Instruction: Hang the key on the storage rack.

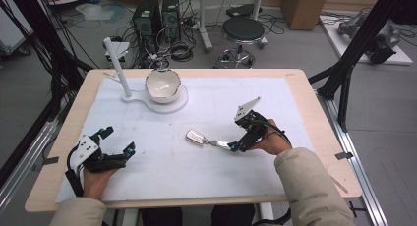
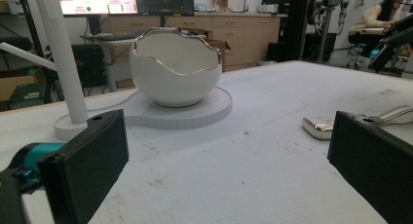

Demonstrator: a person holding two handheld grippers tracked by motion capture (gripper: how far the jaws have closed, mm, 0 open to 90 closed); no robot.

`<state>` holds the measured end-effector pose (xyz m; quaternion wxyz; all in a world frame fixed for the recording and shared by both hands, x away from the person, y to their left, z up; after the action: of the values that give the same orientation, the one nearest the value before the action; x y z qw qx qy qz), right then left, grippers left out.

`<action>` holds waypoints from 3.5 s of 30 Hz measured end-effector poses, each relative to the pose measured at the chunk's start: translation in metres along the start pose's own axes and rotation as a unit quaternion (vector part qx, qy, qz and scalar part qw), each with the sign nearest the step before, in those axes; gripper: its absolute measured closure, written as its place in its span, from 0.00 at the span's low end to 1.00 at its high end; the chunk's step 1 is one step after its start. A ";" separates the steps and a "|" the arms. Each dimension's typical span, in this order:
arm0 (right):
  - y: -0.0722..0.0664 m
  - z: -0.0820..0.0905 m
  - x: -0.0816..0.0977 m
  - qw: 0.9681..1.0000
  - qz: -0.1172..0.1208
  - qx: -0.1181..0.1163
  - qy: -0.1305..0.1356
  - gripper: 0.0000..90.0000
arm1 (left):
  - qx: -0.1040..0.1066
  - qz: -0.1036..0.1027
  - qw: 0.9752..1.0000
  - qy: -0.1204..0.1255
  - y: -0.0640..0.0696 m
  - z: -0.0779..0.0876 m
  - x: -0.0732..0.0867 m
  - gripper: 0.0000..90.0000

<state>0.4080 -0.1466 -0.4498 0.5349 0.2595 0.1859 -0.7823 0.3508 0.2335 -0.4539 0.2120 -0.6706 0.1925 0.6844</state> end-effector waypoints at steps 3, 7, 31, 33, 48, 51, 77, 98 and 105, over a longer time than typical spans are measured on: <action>0.001 -0.006 0.006 1.000 0.009 -0.004 -0.027 0.02 | -0.001 0.000 1.000 0.001 -0.001 0.000 0.000 0.02; 0.001 -0.012 0.013 0.998 0.016 -0.007 -0.058 0.02 | 0.001 0.003 1.000 0.004 0.000 0.001 0.000 0.02; -0.004 -0.025 0.020 0.990 0.024 -0.026 -0.137 0.51 | 0.001 0.003 1.000 0.007 0.000 0.002 -0.001 0.02; -0.005 -0.026 0.020 0.989 0.024 -0.028 -0.141 0.54 | 0.001 0.004 1.000 0.007 0.000 0.002 -0.001 0.02; -0.008 -0.027 0.020 0.985 0.057 -0.016 -0.164 0.82 | 0.002 -0.001 1.000 0.002 0.000 0.000 0.000 0.02; -0.009 -0.027 0.019 0.985 0.057 -0.017 -0.161 0.82 | 0.002 -0.002 1.000 0.001 0.000 0.000 0.000 0.02; -0.029 0.025 -0.033 0.997 0.061 -0.034 -0.013 0.83 | 0.148 -0.028 0.985 -0.083 0.016 -0.040 -0.048 0.02; -0.037 0.042 -0.080 0.991 0.095 -0.086 0.025 0.83 | 0.311 -0.084 0.931 -0.173 0.065 -0.092 -0.104 0.02; -0.043 0.040 -0.085 0.989 0.108 -0.093 0.027 0.83 | 0.358 -0.111 0.906 -0.195 0.086 -0.104 -0.112 0.02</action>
<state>0.3846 -0.0913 -0.3657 0.6325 0.2486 0.2434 -0.6921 0.3913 0.1010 -0.3461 0.5457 -0.4196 0.3032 0.6589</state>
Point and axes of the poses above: each handheld gripper's, and its own axes: z roughly backward along the jaws, x roughly out of its underside, y roughly to its right, the point moved 8 cm from there along -z, roughly forward along the jaws, and after that the axes turned 1 degree about -z, right-handed, at the moved point
